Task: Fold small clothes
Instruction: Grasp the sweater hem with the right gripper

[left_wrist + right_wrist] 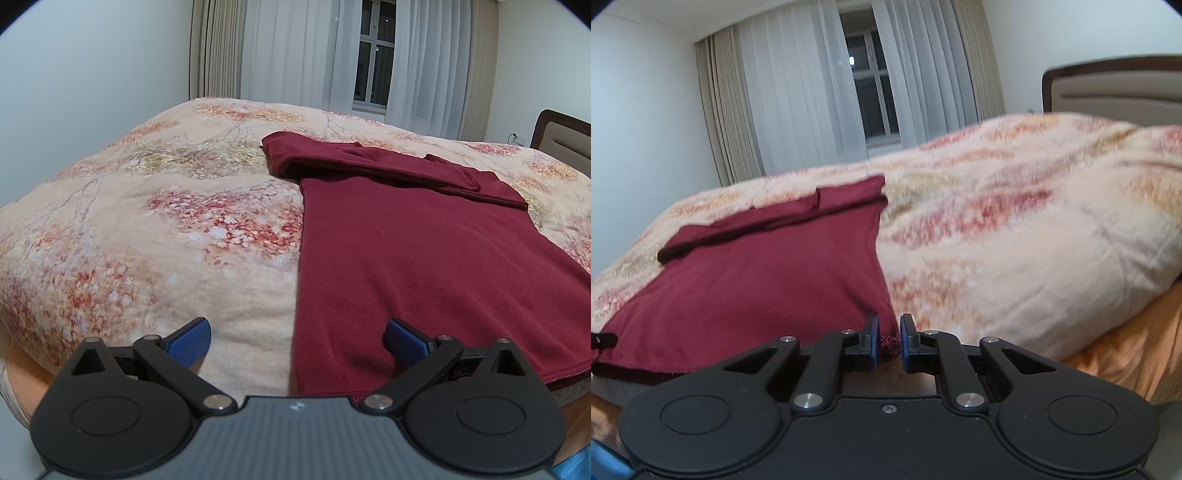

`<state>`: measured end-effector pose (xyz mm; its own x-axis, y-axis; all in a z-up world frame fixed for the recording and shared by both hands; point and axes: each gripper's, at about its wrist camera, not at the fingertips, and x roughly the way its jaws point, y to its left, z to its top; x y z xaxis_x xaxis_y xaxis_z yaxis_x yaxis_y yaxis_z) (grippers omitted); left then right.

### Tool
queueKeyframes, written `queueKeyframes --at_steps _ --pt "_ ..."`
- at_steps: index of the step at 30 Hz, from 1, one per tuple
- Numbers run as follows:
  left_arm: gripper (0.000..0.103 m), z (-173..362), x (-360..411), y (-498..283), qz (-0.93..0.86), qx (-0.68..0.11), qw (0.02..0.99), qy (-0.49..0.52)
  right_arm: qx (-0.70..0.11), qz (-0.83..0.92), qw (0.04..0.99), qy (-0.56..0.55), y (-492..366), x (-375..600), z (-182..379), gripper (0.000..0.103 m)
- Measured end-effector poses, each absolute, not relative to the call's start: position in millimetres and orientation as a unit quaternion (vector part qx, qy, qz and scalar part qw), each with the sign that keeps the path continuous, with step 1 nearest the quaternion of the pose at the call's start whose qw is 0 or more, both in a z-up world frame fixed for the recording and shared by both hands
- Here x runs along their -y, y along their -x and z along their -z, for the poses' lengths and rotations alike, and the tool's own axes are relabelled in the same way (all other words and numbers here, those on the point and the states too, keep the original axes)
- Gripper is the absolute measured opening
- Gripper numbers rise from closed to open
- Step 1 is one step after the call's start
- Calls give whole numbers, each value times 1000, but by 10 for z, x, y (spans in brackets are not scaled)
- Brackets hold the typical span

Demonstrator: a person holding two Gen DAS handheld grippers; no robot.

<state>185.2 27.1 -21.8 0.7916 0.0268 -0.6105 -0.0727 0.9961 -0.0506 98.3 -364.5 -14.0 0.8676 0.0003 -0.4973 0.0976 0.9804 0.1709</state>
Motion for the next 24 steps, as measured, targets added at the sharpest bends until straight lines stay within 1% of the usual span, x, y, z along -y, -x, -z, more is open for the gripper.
queueKeyframes --at_steps 2,4,5,6,7,8,9,10,12,14,18,22,24 --pt "103 213 -276 -1841 -23 -321 946 36 -262 23 960 -94 -986 3623 188 14" --pt "103 194 -283 -1812 -16 -318 947 34 -260 18 961 -88 -973 3599 201 21" --pt "103 177 -287 -1790 -13 -314 949 34 -257 14 963 -82 -962 3589 201 29" --pt "103 157 -289 -1762 -10 -309 950 35 -254 12 964 -75 -952 3585 193 42" --pt "103 133 -283 -1727 -6 -301 953 35 -250 10 966 -64 -938 3577 180 49" --pt "103 110 -272 -1689 0 -291 956 32 -245 3 968 -54 -921 3575 165 60" --pt "103 83 -248 -1651 8 -281 959 27 -238 -6 970 -43 -905 3567 146 68" --pt "103 59 -209 -1617 17 -272 962 16 -233 -18 972 -29 -889 3553 126 71" --pt "103 30 -93 -1556 40 -254 966 -19 -226 -50 973 12 -866 3492 94 88" --pt "103 27 74 -1511 66 -243 966 -64 -217 -86 970 70 -825 3375 90 93" --pt "103 112 380 -1456 95 -241 957 -133 -206 -122 951 195 -741 3103 198 94" --pt "103 181 558 -1411 117 -244 952 -145 -194 -136 933 271 -740 2896 370 90" --pt "103 203 611 -1394 125 -247 949 -150 -181 -125 926 306 -759 2807 459 86"
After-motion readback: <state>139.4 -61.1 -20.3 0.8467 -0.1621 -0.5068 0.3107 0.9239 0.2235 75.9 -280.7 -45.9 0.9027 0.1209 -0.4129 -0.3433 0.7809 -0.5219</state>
